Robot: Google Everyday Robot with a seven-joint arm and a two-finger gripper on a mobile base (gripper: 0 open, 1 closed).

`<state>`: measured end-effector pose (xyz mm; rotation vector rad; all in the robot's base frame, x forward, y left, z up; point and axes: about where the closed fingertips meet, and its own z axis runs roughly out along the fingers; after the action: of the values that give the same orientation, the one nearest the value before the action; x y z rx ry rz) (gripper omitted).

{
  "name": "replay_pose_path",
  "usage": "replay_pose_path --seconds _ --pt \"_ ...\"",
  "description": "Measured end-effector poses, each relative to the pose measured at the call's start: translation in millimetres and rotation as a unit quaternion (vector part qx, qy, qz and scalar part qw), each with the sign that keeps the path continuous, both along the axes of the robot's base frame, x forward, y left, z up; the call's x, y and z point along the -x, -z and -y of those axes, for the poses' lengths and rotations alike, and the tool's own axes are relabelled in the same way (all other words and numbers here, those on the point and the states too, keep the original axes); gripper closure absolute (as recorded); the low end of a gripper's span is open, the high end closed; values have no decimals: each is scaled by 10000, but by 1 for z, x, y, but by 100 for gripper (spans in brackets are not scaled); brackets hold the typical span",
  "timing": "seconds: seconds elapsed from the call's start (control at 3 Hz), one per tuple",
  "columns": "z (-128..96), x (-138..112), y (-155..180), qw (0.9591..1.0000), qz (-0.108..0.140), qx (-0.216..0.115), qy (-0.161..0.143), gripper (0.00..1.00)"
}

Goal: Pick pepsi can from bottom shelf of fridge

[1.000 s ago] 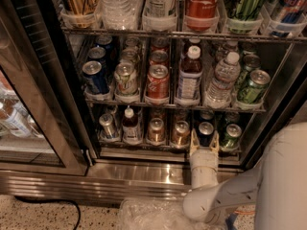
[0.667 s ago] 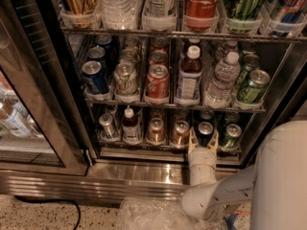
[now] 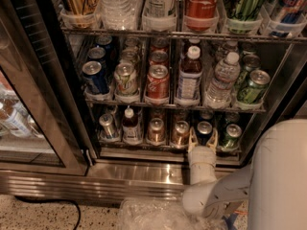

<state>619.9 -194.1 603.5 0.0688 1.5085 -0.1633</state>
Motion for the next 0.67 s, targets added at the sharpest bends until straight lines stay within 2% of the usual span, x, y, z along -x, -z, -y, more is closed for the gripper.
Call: replay_pose_path --seconds 0.33,0.67 --pt "0 0 0 10000 0 0 0 60" --pt "0 0 0 10000 0 0 0 83"
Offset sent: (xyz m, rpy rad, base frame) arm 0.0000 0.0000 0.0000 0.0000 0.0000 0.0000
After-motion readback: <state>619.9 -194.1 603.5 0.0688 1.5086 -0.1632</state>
